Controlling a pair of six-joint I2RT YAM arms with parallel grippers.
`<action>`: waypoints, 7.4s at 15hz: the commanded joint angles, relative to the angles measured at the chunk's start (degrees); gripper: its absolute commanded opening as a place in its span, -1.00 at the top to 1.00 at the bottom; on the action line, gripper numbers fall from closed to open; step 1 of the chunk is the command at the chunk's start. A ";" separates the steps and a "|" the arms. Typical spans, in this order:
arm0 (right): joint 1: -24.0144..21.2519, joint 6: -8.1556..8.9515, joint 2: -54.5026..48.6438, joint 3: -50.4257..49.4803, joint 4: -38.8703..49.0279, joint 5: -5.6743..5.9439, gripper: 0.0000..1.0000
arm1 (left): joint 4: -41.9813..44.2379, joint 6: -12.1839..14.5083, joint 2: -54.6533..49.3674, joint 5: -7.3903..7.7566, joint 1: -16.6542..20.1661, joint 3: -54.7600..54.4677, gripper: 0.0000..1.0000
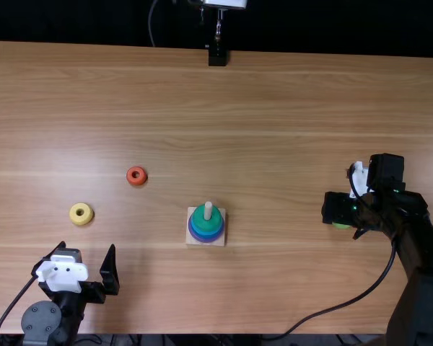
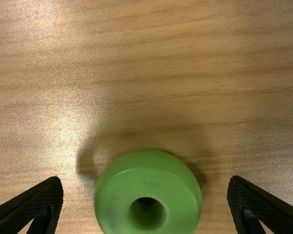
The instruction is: Build the Hanoi tower: stack the rings onto the peg from bottom to top in this color order: purple, dark blue, light blue, dark green, light green, yellow, orange.
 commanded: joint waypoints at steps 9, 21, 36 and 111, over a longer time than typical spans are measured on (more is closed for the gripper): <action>-0.26 -0.19 3.11 1.66 -0.27 0.10 0.67 | -0.59 0.36 -0.69 0.38 0.65 -3.05 -1.00; 7.73 -0.29 -0.23 13.96 -19.57 -0.11 1.00 | -0.59 0.36 -0.69 0.38 0.65 -3.05 -1.00; 43.24 -0.93 -9.46 35.93 -33.07 -0.64 1.00 | -0.59 0.36 -0.69 0.38 0.65 -3.05 -1.00; 10.55 -2.72 -82.14 -43.08 25.25 3.69 -1.00 | -0.59 0.36 -0.69 0.38 0.65 -3.05 -1.00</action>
